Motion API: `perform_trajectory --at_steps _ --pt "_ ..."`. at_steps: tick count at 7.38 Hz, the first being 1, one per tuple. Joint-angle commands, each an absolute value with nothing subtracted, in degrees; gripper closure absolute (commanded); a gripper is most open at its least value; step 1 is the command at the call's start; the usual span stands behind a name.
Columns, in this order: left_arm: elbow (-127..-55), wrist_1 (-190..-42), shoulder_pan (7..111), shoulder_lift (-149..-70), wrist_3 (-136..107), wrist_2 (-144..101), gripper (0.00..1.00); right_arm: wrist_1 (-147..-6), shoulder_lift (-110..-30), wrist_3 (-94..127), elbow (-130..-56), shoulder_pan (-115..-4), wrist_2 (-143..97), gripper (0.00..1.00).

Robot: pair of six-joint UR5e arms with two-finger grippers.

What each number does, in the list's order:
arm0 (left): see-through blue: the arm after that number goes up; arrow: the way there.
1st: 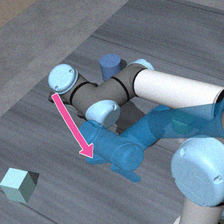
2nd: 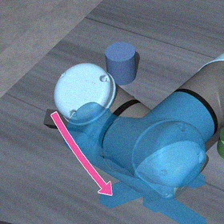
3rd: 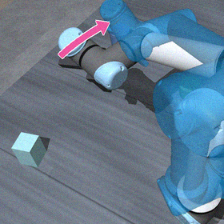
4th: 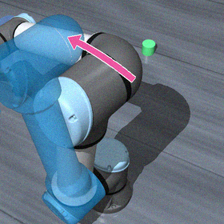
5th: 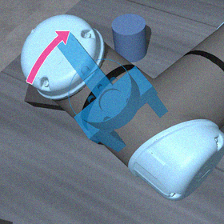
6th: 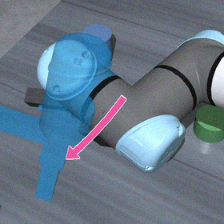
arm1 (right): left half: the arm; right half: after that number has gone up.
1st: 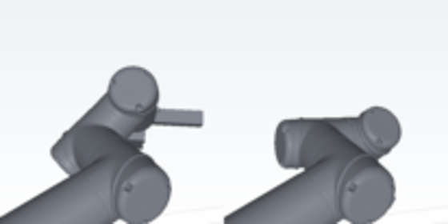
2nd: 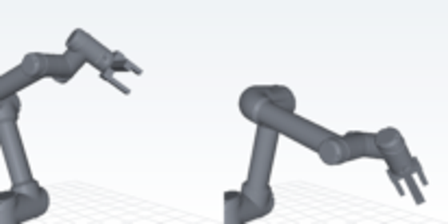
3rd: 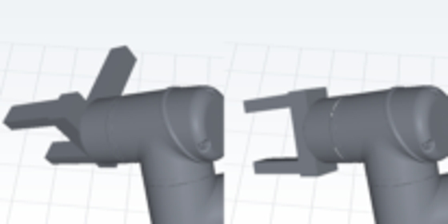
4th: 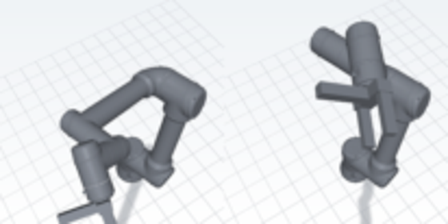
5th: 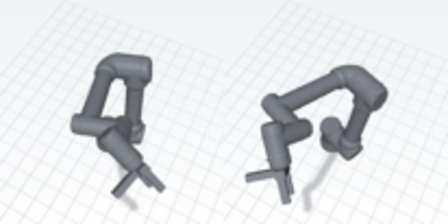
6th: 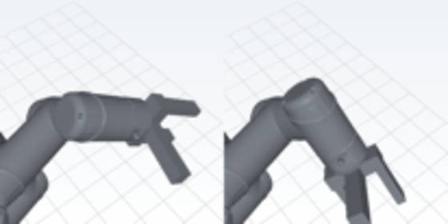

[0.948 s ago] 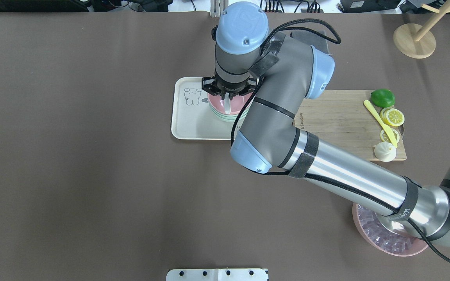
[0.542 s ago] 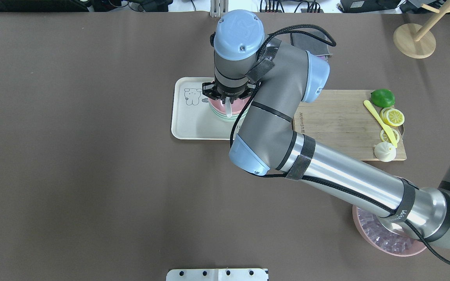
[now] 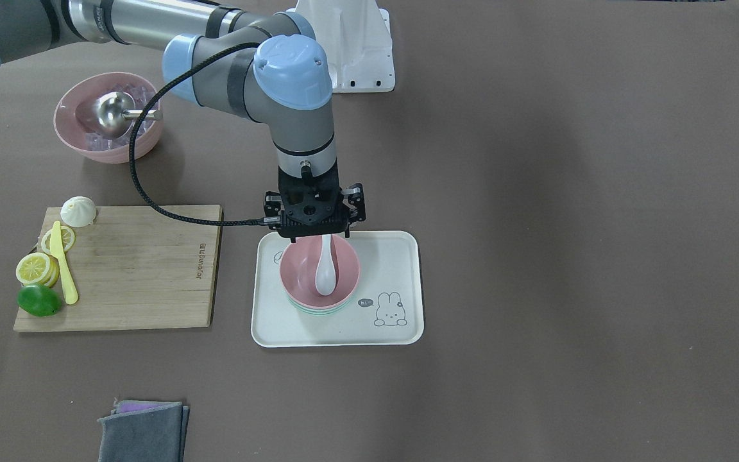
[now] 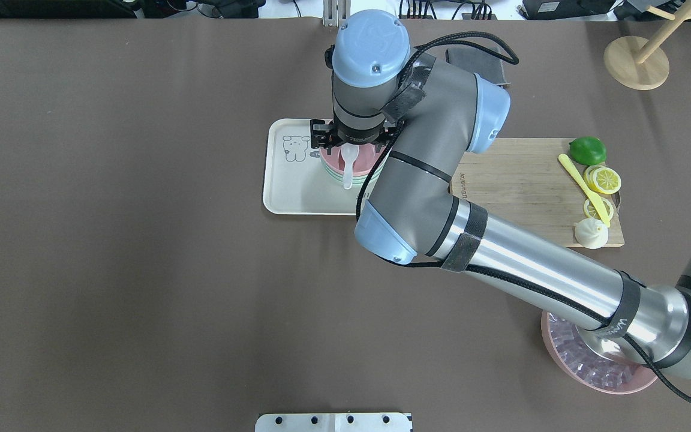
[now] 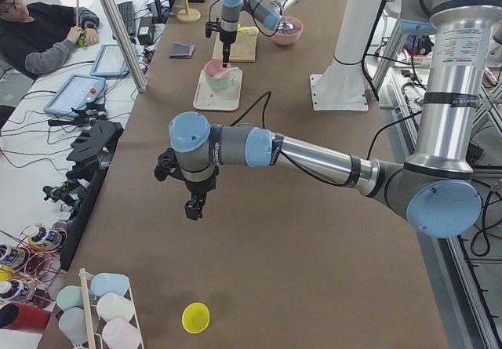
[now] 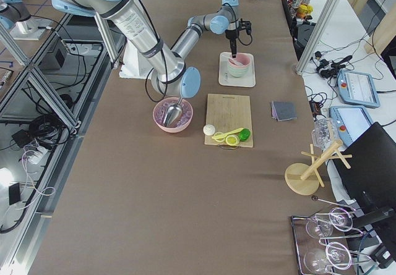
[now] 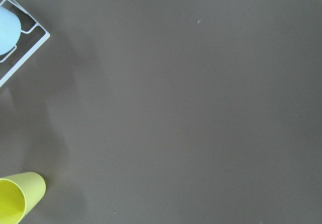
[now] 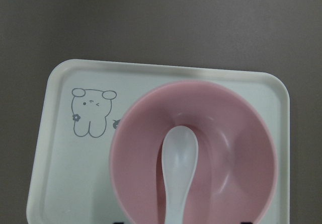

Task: Stack pink bowl on green and place spoon

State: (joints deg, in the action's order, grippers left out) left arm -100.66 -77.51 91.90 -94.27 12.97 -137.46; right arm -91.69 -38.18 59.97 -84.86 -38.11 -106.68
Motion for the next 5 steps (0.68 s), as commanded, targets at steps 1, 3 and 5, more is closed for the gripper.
perform_trajectory --at_steps 1,3,5 --pt "-100.46 -77.43 92.20 -93.17 7.83 -137.03 0.01 -92.02 -40.06 51.04 -85.42 -45.13 -112.54 0.00" --pt "-101.42 -78.57 92.20 -89.75 8.26 -131.68 0.01 -91.67 -46.80 45.80 -88.05 -53.75 -119.60 0.00" --pt "-103.35 -78.75 92.37 -87.37 7.83 -131.84 0.01 -91.67 -57.25 34.77 -91.66 -61.75 -122.33 0.00"
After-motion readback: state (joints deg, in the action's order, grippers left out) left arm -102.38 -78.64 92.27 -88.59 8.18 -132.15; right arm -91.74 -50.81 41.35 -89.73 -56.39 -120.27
